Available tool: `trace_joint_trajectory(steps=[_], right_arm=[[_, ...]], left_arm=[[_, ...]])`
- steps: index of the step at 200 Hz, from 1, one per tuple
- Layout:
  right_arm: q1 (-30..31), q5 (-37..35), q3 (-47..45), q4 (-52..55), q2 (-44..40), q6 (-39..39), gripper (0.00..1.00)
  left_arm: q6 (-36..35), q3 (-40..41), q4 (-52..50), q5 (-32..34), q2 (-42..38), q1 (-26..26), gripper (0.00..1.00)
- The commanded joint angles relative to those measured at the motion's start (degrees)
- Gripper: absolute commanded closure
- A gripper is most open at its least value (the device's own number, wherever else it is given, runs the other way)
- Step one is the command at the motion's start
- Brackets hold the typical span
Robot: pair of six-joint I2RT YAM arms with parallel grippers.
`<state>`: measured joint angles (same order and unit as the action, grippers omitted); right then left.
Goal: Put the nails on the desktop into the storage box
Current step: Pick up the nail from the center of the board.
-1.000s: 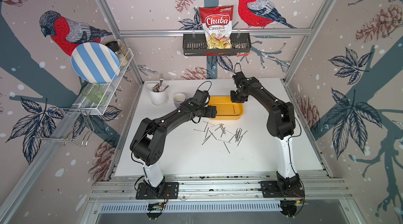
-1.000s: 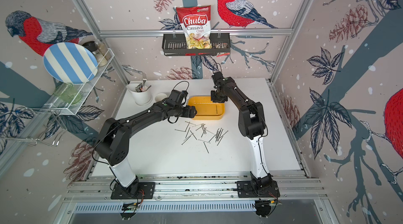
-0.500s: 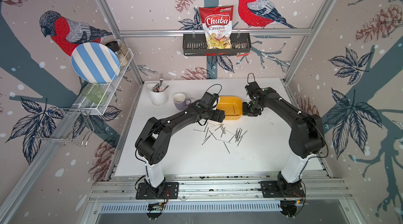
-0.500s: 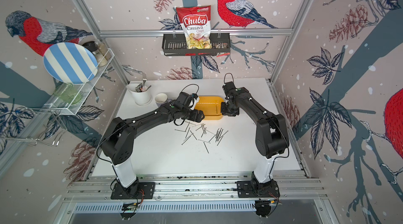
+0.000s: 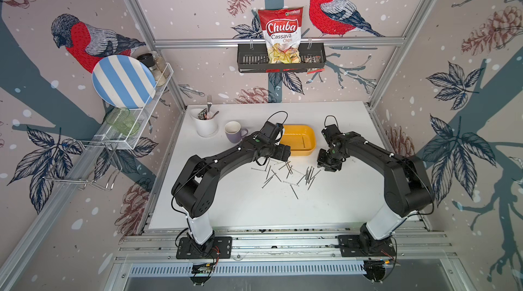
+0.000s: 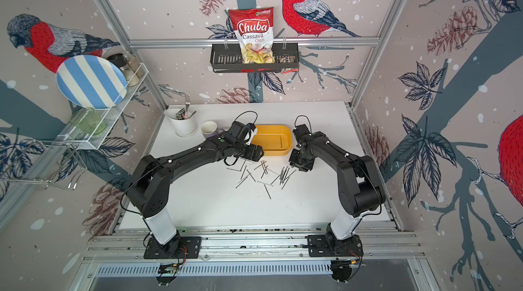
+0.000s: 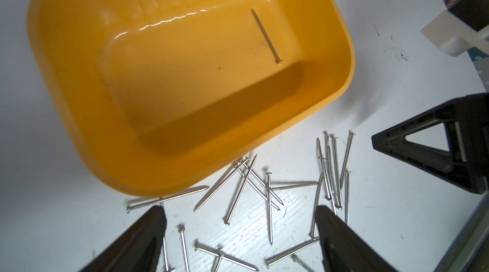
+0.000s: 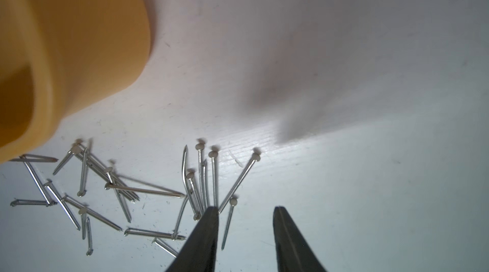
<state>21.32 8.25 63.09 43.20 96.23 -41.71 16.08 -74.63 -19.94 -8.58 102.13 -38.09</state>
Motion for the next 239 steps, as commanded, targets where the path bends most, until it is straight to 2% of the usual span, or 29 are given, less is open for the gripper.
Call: trace_joint_trajectory(steps=[1, 47, 78, 156, 239], right_arm=[[0.0, -0.2, -1.6, -3.1, -1.1, -10.5, 0.60], [-0.4, -1.5, -5.1, -6.2, -1.4, -19.4, 0.61], [-0.8, -0.9, -5.4, -8.9, 0.2, -21.8, 0.61], [-0.8, 1.0, -3.1, -8.9, 6.0, -21.4, 0.63], [1.8, 1.0, -1.2, -2.0, 9.4, -18.9, 0.69]], left_arm=[[-2.8, -2.3, -4.1, 2.3, -0.5, -0.1, 0.10], [-4.6, -2.3, -5.6, 2.4, -2.4, 0.2, 0.08], [-6.5, -1.2, -6.6, 3.0, -3.2, 0.4, 0.08], [-7.8, -1.8, -6.0, 1.9, -1.8, 2.0, 0.08], [-7.5, 4.2, -2.7, 1.1, -5.5, 4.9, 0.08]])
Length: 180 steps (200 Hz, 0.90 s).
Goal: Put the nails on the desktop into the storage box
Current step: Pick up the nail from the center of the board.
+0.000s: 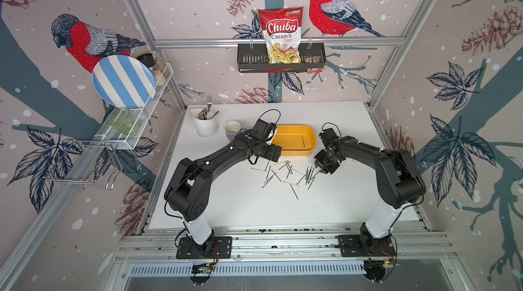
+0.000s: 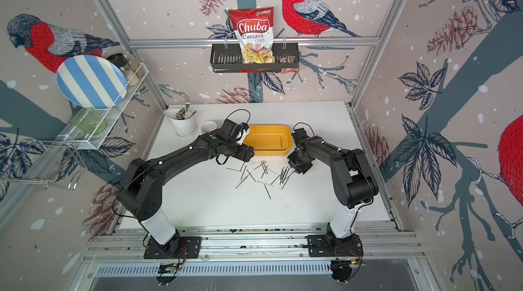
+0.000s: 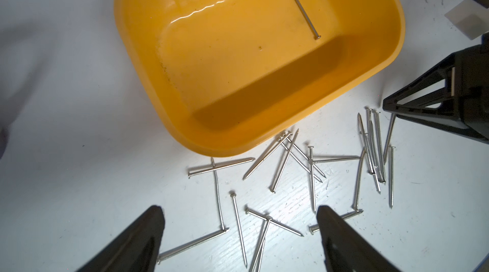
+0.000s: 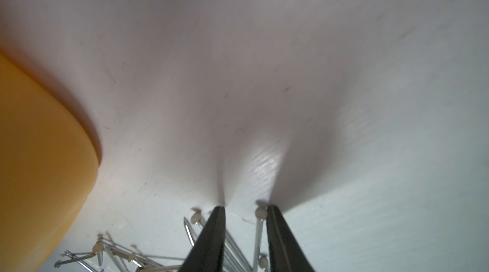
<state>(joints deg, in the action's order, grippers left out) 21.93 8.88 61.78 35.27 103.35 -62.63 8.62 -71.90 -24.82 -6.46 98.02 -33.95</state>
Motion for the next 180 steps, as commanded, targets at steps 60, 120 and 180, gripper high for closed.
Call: trace_joint_trajectory(steps=[60, 120, 180], right_arm=[[2.6, -0.3, 2.5, 9.7, 5.1, 2.9, 0.75], [2.8, -3.4, 0.5, 9.7, 5.2, 3.3, 0.87], [-1.9, -6.1, 0.0, 8.5, 3.1, 6.3, 0.97]], left_arm=[[0.7, 8.0, 5.3, -1.4, -5.4, 2.3, 0.08], [0.6, 11.3, 7.5, -1.6, -8.2, 3.3, 0.08], [2.1, 9.7, 6.9, -0.8, -6.0, 3.6, 0.08]])
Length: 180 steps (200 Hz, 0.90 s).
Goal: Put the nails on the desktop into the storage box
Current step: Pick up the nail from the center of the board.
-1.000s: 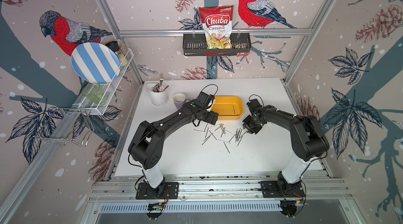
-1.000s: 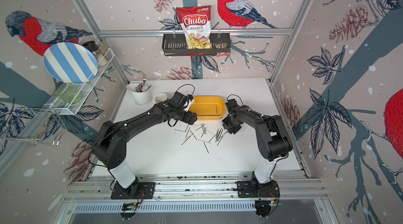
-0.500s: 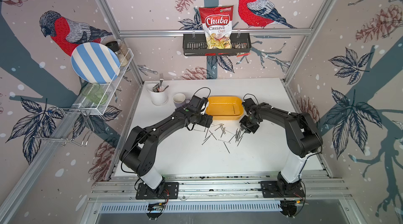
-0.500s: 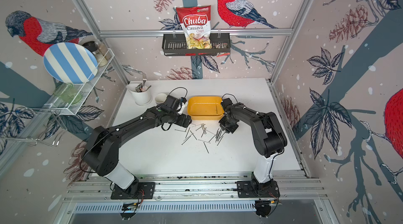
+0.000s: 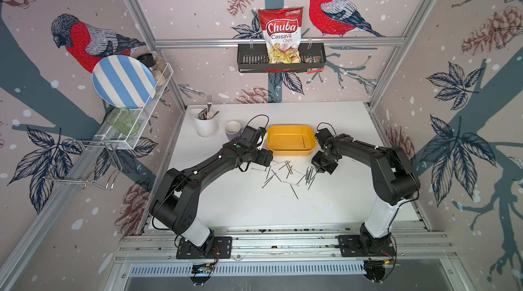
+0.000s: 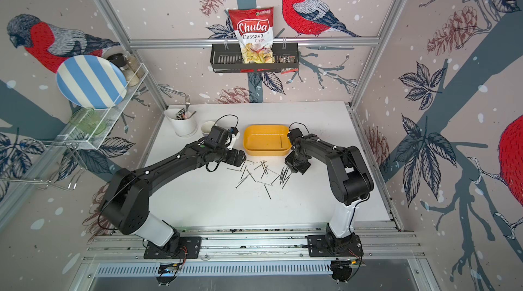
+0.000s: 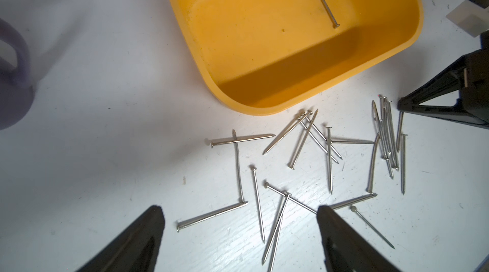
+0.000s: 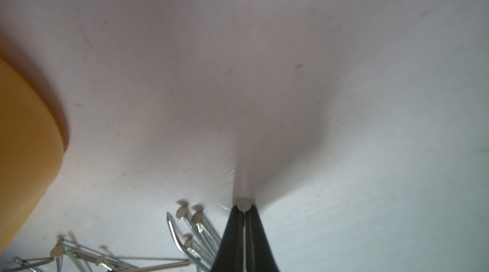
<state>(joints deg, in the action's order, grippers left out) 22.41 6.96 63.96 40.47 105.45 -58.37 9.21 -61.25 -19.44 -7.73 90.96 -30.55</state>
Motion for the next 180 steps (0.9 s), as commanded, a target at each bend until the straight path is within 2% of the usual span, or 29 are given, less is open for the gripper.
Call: trace_joint_trajectory(steps=[1, 31, 59, 85, 112, 144, 180], right_arm=[[-2.6, -4.2, -2.2, 3.2, 1.0, 2.2, 0.97], [-6.7, -4.1, -0.9, 3.2, -0.2, 6.7, 1.00], [-7.0, -6.3, 3.5, 6.0, -0.3, 12.3, 1.00], [-6.9, -5.9, 3.9, 6.1, -2.4, 14.2, 1.00], [-6.7, -7.0, 4.9, 4.9, -4.1, 14.4, 1.00], [-5.9, -10.0, 9.5, 3.9, -4.0, 12.7, 1.00], [1.4, -14.0, 19.0, 8.9, -4.3, 12.7, 1.00]], left_arm=[[1.5, -1.0, 1.5, 0.5, 1.1, 0.1, 0.08], [6.7, -3.2, 1.7, 0.7, 3.4, 0.2, 0.08], [12.2, -5.9, 2.1, 0.2, 5.4, 0.2, 0.08], [14.3, -9.8, 0.5, 1.2, 7.0, 0.2, 0.09], [13.0, -13.6, -1.0, 0.3, 8.2, 0.1, 0.09], [7.3, -14.3, -0.2, -1.0, 9.2, 0.1, 0.09], [6.5, -9.0, 2.3, -2.6, 6.5, 0.8, 0.09]])
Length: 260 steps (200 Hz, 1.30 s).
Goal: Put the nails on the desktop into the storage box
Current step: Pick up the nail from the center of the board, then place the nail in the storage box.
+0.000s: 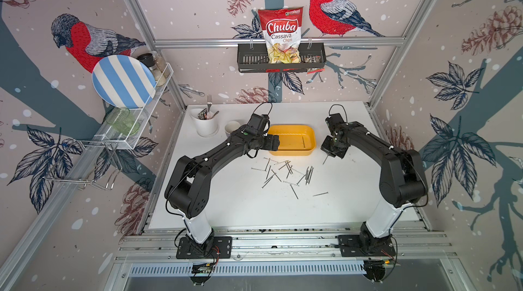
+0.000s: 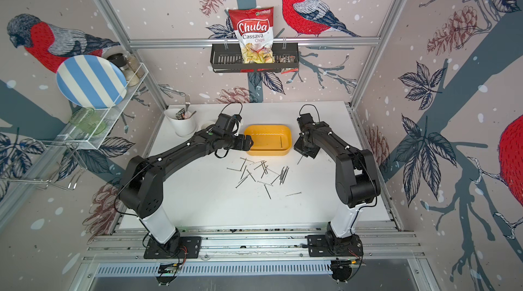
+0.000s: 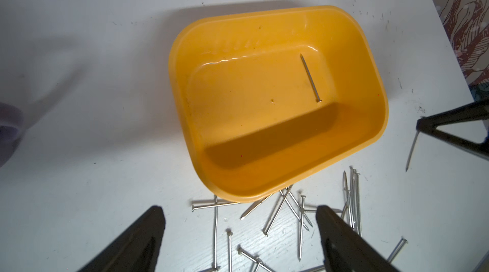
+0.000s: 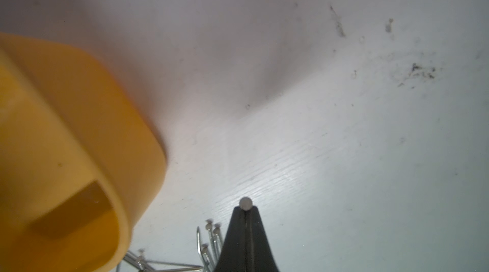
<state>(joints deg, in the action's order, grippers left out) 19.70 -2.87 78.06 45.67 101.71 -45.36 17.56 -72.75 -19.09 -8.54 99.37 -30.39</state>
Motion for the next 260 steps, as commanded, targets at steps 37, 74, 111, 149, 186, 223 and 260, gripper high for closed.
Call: trace_joint_trajectory(steps=[37, 74, 111, 149, 186, 223, 260], right_arm=[[9.9, -4.6, 14.0, 5.6, 3.5, 4.9, 1.00], [10.6, -2.9, 24.3, 6.5, 11.9, 11.6, 1.00], [11.0, -5.1, 34.9, 7.7, 20.7, 17.5, 1.00], [11.0, -7.1, 41.3, 9.8, 28.2, 22.8, 1.00], [10.6, -8.1, 41.9, 9.2, 31.8, 25.4, 1.00], [9.9, -8.3, 42.5, 10.3, 35.0, 26.7, 1.00], [9.1, -7.5, 42.4, 11.1, 36.9, 26.8, 1.00]], left_arm=[[-3.3, 6.1, 4.0, -1.9, -4.2, 1.6, 0.08], [-1.3, 8.7, 5.0, -2.2, -7.1, 2.2, 0.09], [-2.7, 8.9, 2.6, -0.8, -8.4, 2.4, 0.09], [-3.1, 8.7, 2.2, -0.2, -8.9, 2.7, 0.09], [-3.9, 8.0, 1.3, -0.6, -7.8, 3.1, 0.08], [-4.2, 8.0, 0.7, -0.3, -8.1, 3.6, 0.08], [-4.1, 8.7, 0.6, -0.4, -8.2, 3.8, 0.08]])
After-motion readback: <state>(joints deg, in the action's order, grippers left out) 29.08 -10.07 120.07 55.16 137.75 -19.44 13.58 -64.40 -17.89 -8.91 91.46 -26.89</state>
